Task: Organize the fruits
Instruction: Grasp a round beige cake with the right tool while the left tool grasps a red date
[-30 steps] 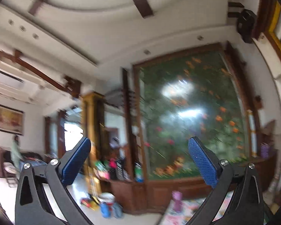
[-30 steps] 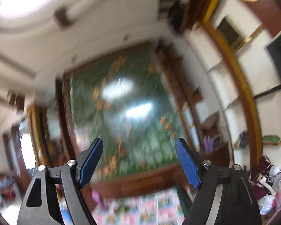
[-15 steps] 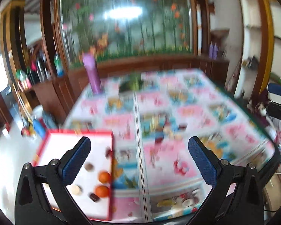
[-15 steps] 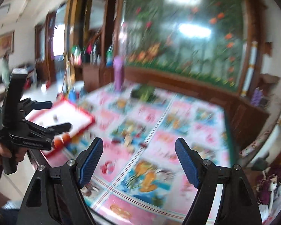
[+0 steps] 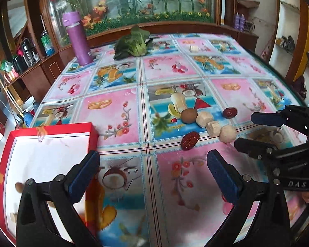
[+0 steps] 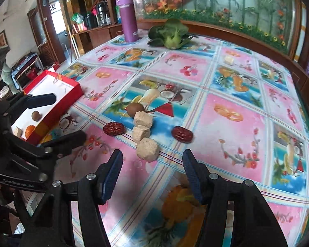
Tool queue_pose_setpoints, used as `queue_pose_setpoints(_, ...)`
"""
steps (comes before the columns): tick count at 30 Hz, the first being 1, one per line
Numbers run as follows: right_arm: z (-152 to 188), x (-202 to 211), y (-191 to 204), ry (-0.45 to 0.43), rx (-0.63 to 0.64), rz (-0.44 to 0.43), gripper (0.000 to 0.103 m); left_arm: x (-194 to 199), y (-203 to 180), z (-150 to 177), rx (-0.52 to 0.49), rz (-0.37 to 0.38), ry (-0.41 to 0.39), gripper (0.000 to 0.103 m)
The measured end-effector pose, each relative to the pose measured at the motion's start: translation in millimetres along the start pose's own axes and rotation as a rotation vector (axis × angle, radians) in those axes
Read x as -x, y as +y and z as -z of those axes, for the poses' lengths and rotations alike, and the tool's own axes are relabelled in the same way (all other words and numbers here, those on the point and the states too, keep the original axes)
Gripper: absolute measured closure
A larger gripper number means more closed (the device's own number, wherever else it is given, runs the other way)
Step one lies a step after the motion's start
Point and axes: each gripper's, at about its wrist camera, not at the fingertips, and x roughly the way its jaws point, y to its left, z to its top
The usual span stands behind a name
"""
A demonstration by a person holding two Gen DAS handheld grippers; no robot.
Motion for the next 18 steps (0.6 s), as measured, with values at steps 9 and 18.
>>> queue_pose_setpoints(9, -4, -31, -12, 0.034, -0.041, -0.004, 0.049, -37, -4, -7, -0.034, 0.051, 0.06, 0.007)
queue_pose_setpoints(18, -4, -37, -14, 0.01, -0.012, -0.026, 0.074, -50, -8, -8, -0.053, 0.084, 0.093, 0.023)
